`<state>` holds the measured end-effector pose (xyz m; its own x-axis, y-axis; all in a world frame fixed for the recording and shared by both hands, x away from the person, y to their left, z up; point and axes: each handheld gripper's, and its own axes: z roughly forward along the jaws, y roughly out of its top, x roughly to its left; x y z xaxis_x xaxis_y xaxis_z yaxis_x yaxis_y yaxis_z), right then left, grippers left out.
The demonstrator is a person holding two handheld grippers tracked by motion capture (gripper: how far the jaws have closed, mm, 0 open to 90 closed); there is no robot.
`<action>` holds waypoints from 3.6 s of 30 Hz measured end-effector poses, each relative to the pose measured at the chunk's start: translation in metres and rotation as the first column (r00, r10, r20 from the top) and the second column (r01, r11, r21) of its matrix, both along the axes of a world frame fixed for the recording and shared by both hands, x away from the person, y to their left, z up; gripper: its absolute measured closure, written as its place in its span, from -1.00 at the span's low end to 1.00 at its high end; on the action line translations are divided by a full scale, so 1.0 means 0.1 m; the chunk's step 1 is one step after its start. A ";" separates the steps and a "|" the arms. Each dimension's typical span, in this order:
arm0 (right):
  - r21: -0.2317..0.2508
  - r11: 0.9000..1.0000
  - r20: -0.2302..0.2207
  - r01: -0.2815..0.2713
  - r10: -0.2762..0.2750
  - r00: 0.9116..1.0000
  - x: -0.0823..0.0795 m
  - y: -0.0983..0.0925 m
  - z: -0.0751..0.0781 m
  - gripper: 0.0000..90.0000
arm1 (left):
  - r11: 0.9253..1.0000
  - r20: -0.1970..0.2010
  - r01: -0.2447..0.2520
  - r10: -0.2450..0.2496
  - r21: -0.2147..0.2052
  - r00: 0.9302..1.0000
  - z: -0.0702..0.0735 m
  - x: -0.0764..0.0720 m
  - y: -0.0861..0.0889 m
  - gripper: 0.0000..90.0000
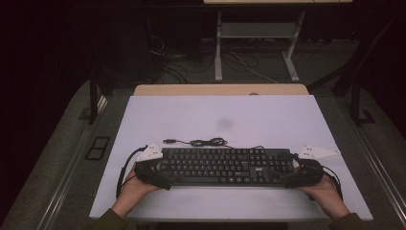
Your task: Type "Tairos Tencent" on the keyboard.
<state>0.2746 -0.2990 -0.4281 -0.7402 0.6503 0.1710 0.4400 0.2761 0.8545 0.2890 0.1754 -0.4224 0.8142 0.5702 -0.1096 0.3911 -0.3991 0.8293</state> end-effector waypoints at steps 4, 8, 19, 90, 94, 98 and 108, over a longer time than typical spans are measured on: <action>0.002 1.000 -0.004 -0.003 0.003 1.000 0.00 0.01 0.01 -0.74 | 1.000 0.001 -0.001 0.001 -0.001 1.000 0.00 0.00 0.00 -1.00; 0.011 1.000 -0.001 -0.006 0.006 1.000 0.00 0.01 0.02 -0.74 | 1.000 0.002 0.000 0.000 0.001 1.000 0.00 0.00 0.00 -1.00; 0.019 1.000 0.009 -0.012 0.012 1.000 0.02 0.03 0.05 -0.74 | 1.000 0.005 0.002 -0.002 -0.001 1.000 0.01 0.00 -0.03 -1.00; -0.009 0.976 -0.085 -0.216 0.214 0.973 0.31 0.86 0.03 -0.08 | 1.000 -0.012 0.023 -0.023 -0.013 1.000 -0.02 0.02 -0.06 -1.00; -0.023 0.972 -0.094 -0.235 0.232 0.968 0.32 0.87 0.01 0.22 | 1.000 -0.013 0.024 -0.024 -0.013 1.000 -0.02 0.02 -0.06 -1.00; -0.046 0.965 -0.100 -0.258 0.253 0.962 0.31 0.88 0.00 0.52 | 1.000 -0.013 0.024 -0.024 -0.013 1.000 -0.02 0.02 -0.06 -1.00; -0.107 0.949 -0.119 -0.298 0.285 0.951 0.30 0.92 -0.04 0.98 | 1.000 -0.010 0.020 -0.020 -0.014 1.000 -0.03 0.04 -0.06 -1.00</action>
